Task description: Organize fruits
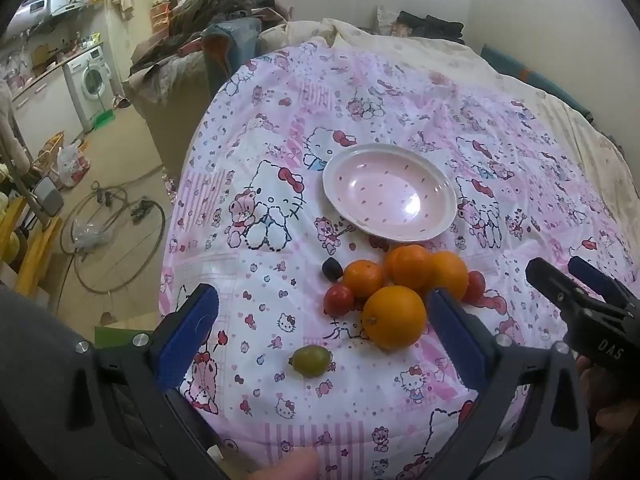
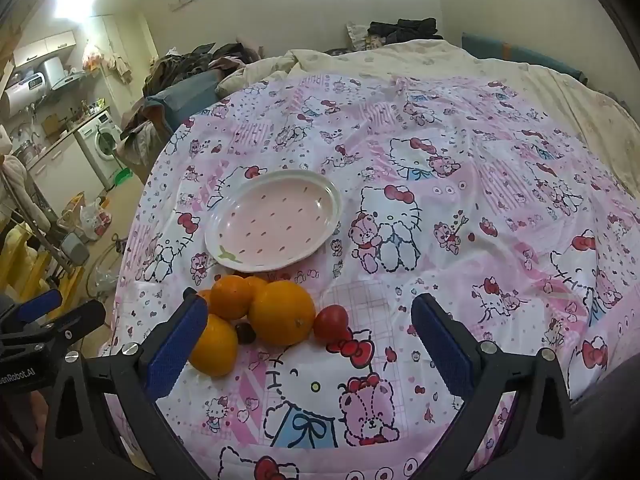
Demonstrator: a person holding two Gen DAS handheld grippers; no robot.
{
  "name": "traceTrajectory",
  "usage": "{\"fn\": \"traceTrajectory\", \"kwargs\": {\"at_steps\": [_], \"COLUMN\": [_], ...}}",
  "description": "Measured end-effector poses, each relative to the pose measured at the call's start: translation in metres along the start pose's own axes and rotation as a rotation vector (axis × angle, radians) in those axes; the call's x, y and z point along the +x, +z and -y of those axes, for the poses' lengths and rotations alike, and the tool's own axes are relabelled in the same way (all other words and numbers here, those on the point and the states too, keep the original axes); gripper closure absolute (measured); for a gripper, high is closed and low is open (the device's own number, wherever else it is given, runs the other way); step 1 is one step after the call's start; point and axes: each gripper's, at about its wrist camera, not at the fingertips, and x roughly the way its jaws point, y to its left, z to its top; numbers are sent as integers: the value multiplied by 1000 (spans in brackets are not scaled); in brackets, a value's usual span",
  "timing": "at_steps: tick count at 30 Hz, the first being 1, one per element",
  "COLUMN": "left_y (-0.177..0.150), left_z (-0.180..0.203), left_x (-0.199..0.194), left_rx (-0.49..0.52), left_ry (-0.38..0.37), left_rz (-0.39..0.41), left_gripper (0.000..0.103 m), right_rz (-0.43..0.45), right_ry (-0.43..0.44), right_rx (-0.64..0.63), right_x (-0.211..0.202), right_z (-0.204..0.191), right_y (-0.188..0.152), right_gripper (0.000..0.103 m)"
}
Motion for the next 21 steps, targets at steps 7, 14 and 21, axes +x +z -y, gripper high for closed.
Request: {"fn": "traceTrajectory", "kwargs": {"at_steps": [7,14,21], "left_y": [0,-1,-1], "left_z": [-4,-4,-3], "left_x": [1,2,2], "left_rx": [-1,-6,-5], "left_ry": [-10,-8,-7], "left_rz": [-18,-19,-18], "left_gripper": [0,0,0], "right_rz": [-2,3,4], "right_ry": [-4,1,-5], "right_rx": [-4,-9,-19], "right_x": [1,1,0], "right_z": [-2,-1,-5], "right_y": [-1,1,-1], "right_gripper": [0,0,0]}}
